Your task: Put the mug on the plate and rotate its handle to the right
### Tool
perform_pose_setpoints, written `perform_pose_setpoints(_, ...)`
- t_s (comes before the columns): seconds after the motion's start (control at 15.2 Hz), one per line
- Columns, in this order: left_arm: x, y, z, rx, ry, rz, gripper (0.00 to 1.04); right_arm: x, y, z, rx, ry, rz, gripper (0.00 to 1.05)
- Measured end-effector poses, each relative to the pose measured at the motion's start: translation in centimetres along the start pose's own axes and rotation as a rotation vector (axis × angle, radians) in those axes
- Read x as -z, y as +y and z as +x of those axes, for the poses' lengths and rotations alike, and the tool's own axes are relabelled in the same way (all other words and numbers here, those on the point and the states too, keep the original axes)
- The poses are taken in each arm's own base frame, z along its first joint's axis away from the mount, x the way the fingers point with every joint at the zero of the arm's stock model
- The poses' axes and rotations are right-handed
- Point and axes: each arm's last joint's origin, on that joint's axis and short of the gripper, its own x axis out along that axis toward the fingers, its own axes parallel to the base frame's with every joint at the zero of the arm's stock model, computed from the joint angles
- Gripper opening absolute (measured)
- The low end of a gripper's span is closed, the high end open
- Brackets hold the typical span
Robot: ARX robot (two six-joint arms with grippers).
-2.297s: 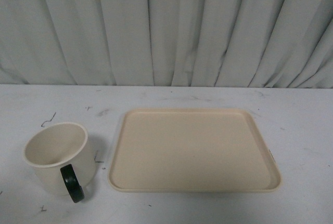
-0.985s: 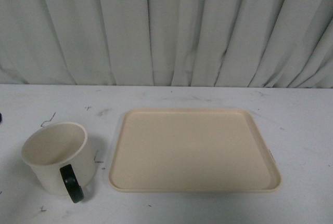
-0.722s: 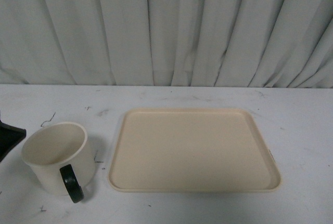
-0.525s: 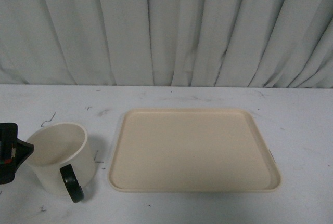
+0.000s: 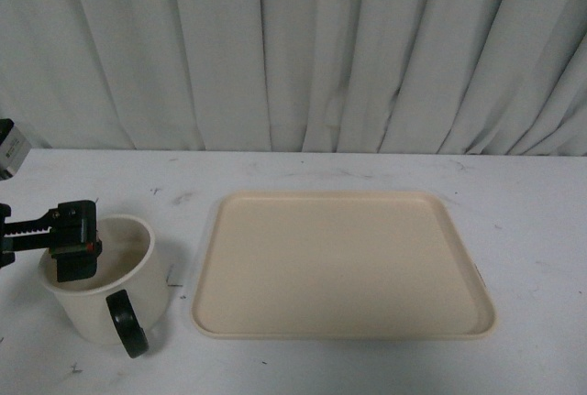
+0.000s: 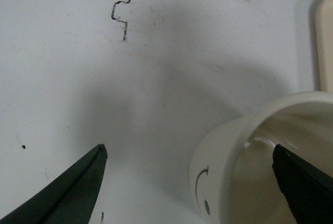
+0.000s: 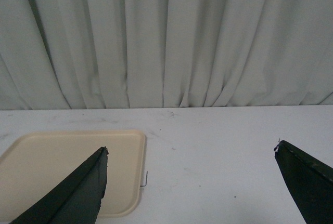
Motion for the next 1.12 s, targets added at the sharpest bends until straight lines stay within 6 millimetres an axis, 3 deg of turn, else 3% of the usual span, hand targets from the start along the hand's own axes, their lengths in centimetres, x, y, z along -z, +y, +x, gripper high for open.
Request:
perform_pose_setpoints(0.13, 0.6, 0.2, 0.8, -0.018, 0.036, -0.013, 0.77, 0.0, 0.0, 0.0, 0.0, 0.0, 0.0, 0.98)
perform_pose_setpoints(0.39, 0.8, 0.3, 0.9, -0.022, 0.044, -0.021, 0.62, 0.0, 0.0, 0.0, 0.0, 0.0, 0.0, 0.98)
perform_pose_setpoints(0.59, 0.7, 0.3, 0.8, -0.022, 0.036, -0.027, 0.39, 0.0, 0.0, 0.0, 0.0, 0.0, 0.0, 0.98)
perform_pose_setpoints(0.79, 0.3, -0.6, 0.1, -0.015, 0.027, -0.021, 0.05, 0.0, 0.0, 0.0, 0.0, 0.0, 0.0, 0.98)
perform_pose_setpoints(0.85, 0.0, -1.0, -0.5, -0.017, 0.017, -0.011, 0.03, 0.0, 0.0, 0.0, 0.0, 0.0, 0.0, 0.98)
perform_pose_setpoints(0.98, -1.5, -3.1, -2.1, 0.007, -0.05, 0.026, 0.03, 0.0, 0.0, 0.0, 0.0, 0.0, 0.0, 0.98)
perform_pose_setpoints(1.05, -3.9, -8.4, -3.7, 0.102, -0.164, 0.083, 0.03, 0.0, 0.0, 0.0, 0.0, 0.0, 0.0, 0.98)
perform_pose_setpoints(1.12, -3.6, -14.7, -3.2, 0.173, -0.175, 0.225, 0.03, 0.0, 0.0, 0.0, 0.0, 0.0, 0.0, 0.98)
